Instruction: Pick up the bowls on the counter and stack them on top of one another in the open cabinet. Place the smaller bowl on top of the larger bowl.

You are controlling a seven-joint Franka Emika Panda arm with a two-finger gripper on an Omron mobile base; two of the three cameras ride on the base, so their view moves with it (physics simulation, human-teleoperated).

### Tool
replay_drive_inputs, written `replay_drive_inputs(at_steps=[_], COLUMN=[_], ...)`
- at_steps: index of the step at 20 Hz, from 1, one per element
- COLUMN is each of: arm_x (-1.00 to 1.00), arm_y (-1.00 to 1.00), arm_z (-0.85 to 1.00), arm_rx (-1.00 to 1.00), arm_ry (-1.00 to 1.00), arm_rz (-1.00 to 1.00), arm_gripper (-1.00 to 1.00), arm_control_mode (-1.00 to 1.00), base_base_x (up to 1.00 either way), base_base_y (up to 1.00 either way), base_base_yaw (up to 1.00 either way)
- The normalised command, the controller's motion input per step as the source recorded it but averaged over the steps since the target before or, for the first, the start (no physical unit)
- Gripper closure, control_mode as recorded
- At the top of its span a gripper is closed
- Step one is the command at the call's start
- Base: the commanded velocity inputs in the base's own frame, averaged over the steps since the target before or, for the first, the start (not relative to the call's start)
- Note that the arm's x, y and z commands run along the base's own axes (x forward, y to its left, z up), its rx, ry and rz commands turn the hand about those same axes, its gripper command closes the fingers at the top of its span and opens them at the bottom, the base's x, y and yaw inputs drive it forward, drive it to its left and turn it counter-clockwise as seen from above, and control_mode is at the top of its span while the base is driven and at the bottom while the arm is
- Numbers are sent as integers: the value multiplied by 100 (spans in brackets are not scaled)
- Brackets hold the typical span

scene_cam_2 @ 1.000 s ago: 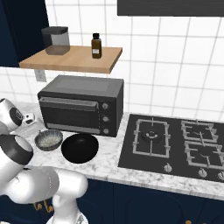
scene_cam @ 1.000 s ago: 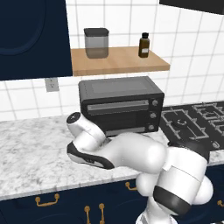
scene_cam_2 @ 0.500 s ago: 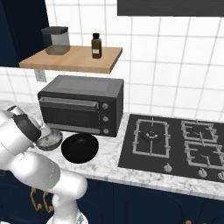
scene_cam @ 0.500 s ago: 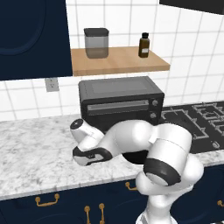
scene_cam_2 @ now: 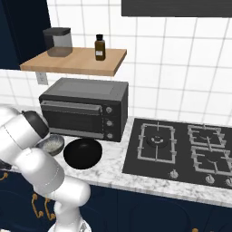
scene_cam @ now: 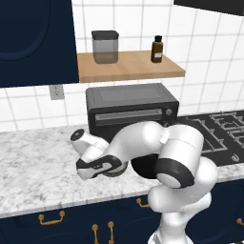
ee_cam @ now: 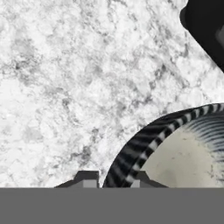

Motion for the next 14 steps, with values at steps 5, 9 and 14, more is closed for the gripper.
replay_drive_inputs(at_steps=[5, 9, 14], arm_x=[-5, -49, -28], arm_y=[-24, -9, -28], arm_z=[8, 84, 94], arm_rx=[0, 0, 0], arm_ry=[-4, -35, -16], arm_rz=[-3, -9, -16], arm_gripper=[100, 100, 100], arm_control_mode=[-100, -100, -100], base_base_x=[0, 0, 0], base_base_y=[0, 0, 0], base_base_yaw=[0, 0, 0])
